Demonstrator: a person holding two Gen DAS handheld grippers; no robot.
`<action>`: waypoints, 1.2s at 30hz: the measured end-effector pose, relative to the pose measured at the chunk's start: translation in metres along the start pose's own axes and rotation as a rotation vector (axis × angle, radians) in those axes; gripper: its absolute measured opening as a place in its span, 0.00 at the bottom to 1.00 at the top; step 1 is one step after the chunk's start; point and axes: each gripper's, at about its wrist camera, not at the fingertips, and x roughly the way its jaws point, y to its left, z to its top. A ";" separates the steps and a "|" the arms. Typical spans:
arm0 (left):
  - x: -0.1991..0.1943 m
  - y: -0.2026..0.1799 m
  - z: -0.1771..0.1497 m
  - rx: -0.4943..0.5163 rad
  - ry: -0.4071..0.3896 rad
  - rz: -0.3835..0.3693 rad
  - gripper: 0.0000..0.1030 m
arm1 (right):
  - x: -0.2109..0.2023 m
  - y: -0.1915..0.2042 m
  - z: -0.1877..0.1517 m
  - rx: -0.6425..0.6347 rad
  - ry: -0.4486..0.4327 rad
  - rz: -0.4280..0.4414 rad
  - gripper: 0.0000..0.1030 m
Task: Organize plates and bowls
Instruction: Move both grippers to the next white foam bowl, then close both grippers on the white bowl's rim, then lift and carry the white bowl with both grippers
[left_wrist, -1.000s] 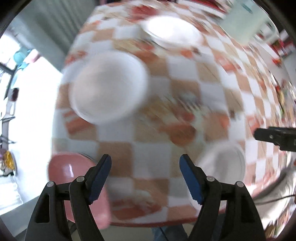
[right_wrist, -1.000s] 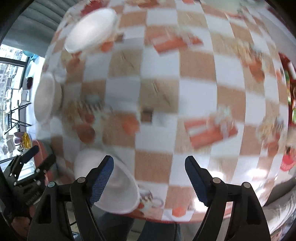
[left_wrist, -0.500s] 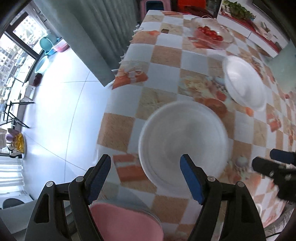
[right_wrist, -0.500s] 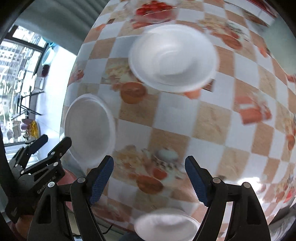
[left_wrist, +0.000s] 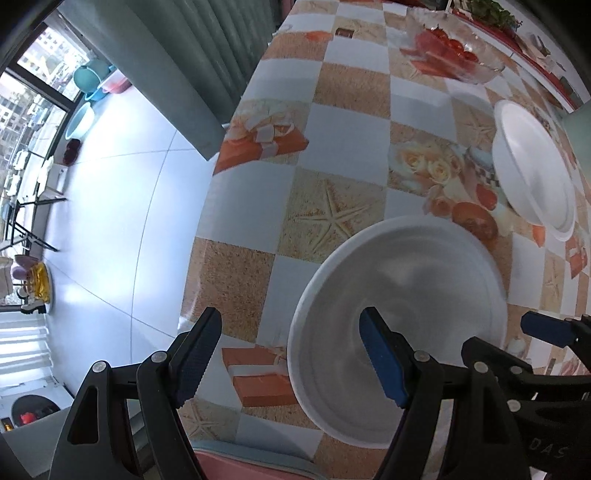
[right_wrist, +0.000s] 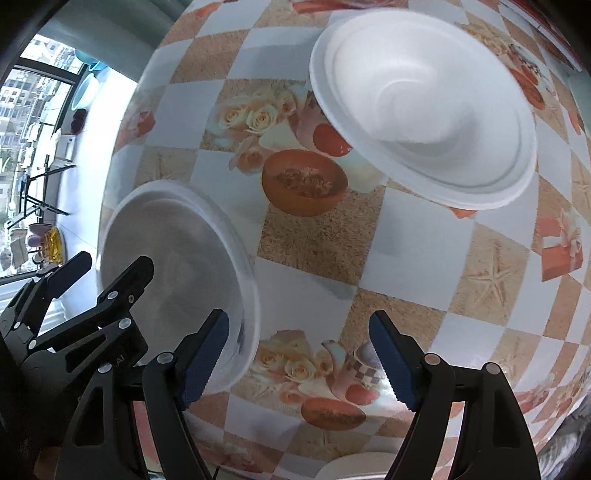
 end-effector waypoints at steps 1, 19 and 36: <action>0.003 0.000 0.000 0.000 0.008 -0.002 0.78 | 0.003 0.001 0.001 -0.001 0.001 0.002 0.70; 0.006 -0.081 -0.025 0.143 0.085 -0.126 0.34 | 0.008 -0.043 -0.033 -0.006 0.065 0.007 0.17; -0.009 -0.210 -0.047 0.322 0.045 -0.135 0.36 | 0.003 -0.137 -0.086 0.163 0.023 0.009 0.17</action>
